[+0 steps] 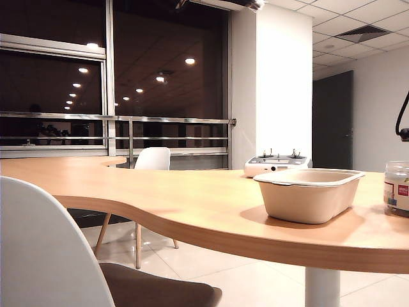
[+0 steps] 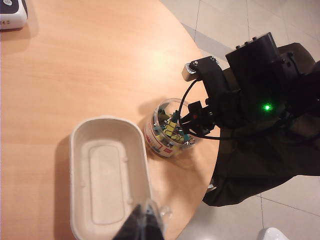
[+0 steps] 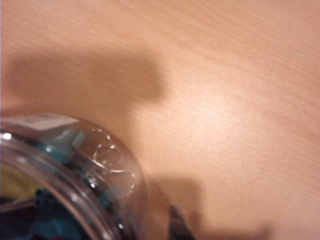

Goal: Pick up the box filled with clips, pour some clips from it into the rectangular paper box, and then put the clip box back on the table.

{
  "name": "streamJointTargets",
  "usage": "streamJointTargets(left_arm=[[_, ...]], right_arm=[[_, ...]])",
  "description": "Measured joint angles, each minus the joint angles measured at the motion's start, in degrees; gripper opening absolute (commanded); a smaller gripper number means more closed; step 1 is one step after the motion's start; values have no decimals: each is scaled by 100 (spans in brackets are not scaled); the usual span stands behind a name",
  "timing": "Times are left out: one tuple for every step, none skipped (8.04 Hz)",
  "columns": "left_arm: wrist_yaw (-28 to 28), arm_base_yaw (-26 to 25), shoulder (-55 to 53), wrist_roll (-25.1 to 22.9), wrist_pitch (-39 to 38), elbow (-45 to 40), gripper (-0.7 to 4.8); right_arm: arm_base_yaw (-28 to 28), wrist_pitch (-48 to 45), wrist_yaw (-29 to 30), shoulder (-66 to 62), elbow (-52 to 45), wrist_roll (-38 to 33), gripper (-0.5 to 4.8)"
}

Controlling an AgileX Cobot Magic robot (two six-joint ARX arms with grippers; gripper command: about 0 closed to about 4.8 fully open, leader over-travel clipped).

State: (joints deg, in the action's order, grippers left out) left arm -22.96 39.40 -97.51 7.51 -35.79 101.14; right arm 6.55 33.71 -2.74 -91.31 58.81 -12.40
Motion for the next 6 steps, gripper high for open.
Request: streamJointTargets(left_arm=[[0, -2, 0, 0, 2, 0, -6], [0, 0, 0, -2, 2, 0, -6], [0, 0, 0, -2, 2, 0, -6], [-2, 0, 0, -2, 4, 0, -6], [0, 0, 0, -2, 2, 0, -6], [0, 0, 0, -2, 2, 0, -6]], right_arm=[[-2, -24, 15, -20, 0, 0, -6], [0, -221, -4, -28, -9, 24, -6], [-2, -282, -4, -28, -11, 28, -6], [-308, -566, -20, 431, 114, 319, -6], [-474, -863, -20, 678, 155, 380, -6], [-573, -1058, -13, 793, 164, 396, -6]])
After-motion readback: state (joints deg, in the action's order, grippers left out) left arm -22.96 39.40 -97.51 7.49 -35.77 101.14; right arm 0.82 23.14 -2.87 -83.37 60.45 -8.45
